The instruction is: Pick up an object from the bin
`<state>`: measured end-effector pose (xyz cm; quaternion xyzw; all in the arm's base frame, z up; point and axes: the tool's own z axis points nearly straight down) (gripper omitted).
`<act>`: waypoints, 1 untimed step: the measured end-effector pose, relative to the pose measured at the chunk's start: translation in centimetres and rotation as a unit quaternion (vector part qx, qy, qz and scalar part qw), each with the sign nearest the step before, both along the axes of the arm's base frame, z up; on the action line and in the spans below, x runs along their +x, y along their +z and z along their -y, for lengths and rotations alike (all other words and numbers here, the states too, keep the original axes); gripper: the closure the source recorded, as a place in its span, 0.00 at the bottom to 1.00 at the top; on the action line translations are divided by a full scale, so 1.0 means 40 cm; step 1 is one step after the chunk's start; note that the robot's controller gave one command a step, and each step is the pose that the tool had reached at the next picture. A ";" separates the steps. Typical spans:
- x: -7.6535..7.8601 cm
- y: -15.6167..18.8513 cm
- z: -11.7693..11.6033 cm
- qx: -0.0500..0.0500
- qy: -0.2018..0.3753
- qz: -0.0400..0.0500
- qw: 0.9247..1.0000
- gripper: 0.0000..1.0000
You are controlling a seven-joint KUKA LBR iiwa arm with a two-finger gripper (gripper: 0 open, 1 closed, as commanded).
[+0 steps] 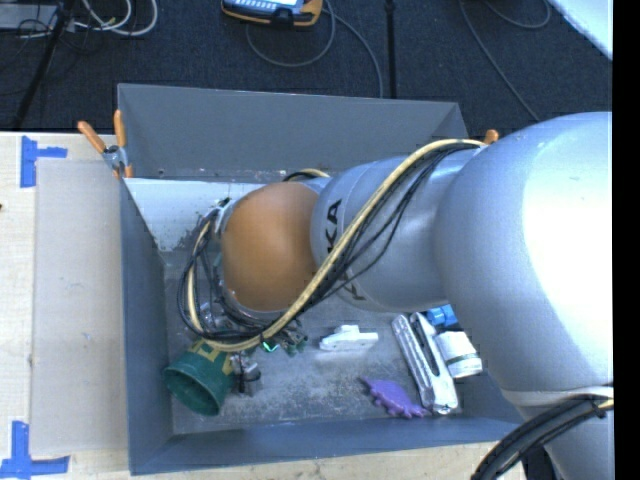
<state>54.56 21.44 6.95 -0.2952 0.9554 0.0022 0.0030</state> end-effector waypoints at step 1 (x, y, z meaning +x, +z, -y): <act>0.000 0.000 0.001 -0.001 0.000 -0.001 1.000 1.00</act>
Offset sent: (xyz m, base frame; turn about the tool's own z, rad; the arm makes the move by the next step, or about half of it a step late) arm 0.0000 0.0000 0.0000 0.0000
